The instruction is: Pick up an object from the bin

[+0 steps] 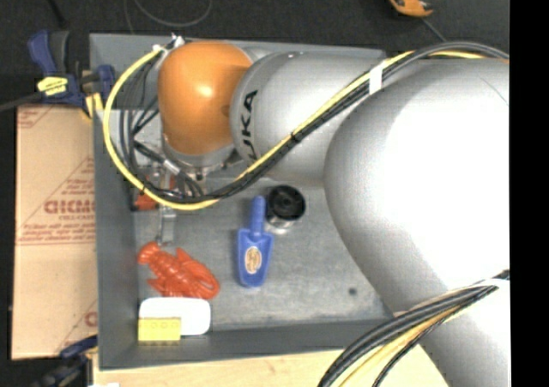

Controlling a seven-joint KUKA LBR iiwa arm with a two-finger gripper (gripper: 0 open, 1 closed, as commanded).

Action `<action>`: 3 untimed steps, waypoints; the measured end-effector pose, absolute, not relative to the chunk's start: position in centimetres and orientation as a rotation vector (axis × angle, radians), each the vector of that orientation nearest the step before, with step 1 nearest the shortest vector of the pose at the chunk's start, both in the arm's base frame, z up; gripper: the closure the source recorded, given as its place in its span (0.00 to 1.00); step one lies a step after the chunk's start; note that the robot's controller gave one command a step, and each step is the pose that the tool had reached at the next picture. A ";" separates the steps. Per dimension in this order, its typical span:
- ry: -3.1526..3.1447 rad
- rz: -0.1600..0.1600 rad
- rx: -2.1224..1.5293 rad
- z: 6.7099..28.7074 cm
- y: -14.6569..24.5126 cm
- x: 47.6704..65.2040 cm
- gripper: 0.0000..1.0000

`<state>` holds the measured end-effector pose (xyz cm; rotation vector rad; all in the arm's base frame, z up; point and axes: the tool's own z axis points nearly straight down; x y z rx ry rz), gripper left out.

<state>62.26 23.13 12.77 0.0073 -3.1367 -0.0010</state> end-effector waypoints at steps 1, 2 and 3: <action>-3.144 -0.004 0.002 13.3 23.1 62.5 0.00; -3.149 -0.007 0.116 11.2 20.9 61.5 0.00; -3.142 -0.001 0.087 9.0 16.2 61.3 0.00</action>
Offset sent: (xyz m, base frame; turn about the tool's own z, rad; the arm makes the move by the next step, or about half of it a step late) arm -0.0263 -0.0665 -0.0577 -0.1639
